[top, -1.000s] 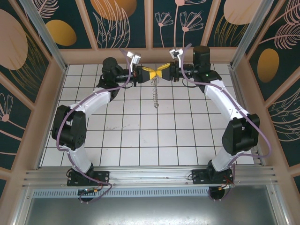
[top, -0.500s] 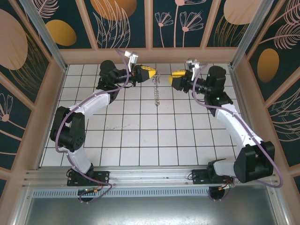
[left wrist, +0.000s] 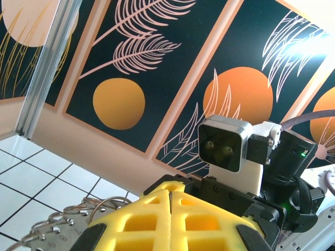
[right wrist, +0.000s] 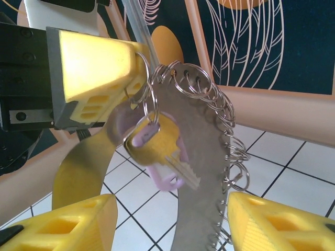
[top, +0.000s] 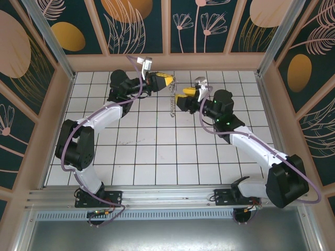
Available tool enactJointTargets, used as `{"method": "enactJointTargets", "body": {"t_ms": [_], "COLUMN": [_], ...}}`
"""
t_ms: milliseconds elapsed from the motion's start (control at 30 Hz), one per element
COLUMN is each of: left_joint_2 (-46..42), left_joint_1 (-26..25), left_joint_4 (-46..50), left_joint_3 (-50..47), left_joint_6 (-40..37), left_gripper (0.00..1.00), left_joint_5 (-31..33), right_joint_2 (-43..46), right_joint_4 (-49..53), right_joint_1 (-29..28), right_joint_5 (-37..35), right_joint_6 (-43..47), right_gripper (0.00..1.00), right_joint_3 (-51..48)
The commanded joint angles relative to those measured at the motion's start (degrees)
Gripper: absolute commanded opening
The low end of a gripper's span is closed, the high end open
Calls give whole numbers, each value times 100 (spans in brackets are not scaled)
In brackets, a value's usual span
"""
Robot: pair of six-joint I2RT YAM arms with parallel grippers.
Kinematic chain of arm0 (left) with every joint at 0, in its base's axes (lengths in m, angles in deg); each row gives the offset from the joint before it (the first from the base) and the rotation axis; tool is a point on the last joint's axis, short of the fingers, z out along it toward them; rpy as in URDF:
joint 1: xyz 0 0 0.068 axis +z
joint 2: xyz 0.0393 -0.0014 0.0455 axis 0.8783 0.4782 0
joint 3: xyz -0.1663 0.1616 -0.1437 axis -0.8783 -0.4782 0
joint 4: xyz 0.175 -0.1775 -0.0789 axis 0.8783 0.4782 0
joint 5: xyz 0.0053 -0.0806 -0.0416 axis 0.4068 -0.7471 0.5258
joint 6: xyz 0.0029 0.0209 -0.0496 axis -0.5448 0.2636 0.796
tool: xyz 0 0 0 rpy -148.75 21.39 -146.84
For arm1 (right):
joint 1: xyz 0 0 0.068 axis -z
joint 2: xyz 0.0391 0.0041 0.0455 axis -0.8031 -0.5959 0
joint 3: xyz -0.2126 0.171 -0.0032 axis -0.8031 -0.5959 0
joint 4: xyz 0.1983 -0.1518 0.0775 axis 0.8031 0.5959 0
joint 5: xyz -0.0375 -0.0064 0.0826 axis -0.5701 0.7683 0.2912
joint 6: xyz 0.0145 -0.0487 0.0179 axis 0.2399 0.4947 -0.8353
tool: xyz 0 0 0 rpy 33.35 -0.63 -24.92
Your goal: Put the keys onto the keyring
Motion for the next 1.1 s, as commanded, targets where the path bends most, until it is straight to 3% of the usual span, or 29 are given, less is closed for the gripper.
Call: {"method": "enactJointTargets", "body": {"t_ms": [0,300,433,867,1067], "left_joint_2": [-208,-188,-198,-259,-238], "left_joint_1": [-34,-46,-45,-46,-46], "left_joint_4": [-437,-467,-475,-536,-776], "left_joint_3": [0,1,-22,-171,-255], "left_joint_6": [126,144,146,177,328], "left_gripper": [0,0,0,0,0], "left_joint_5": [95,108,154,536,691], "right_joint_2": [-208,-567,-667,-636,-607], "right_joint_4": [-357,-304,-189,253,316], "right_joint_1": [-114,-243,-243,-595,-750], "right_joint_5": [-314,-512,-629,-540,-573], "right_joint_6": [128,272,369,633,657], "right_gripper": [58,57,53,1,0], "right_joint_3": [311,737,896,953,876]}}
